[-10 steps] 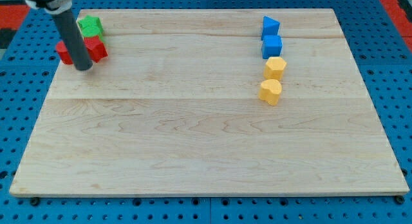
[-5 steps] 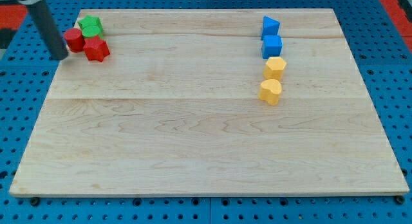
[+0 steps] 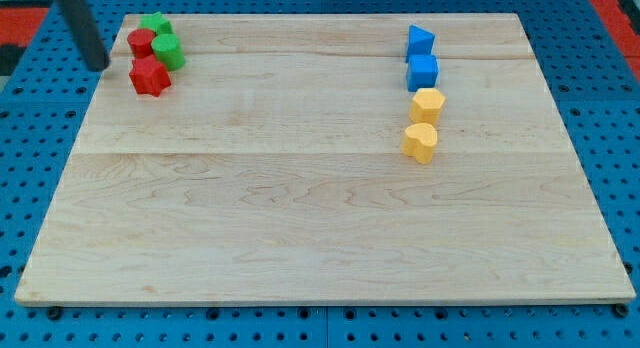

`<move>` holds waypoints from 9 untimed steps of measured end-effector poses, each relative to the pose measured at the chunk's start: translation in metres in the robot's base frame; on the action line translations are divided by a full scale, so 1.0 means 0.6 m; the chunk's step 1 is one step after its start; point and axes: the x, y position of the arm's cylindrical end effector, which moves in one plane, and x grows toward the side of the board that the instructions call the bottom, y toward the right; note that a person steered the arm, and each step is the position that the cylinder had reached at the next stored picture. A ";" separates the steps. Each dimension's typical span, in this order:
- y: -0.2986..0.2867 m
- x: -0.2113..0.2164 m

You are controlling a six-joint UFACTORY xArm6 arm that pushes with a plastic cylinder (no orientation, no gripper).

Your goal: Push red blocks into the green blocks

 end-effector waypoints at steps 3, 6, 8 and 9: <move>0.094 0.153; 0.131 0.059; 0.155 0.055; 0.165 0.037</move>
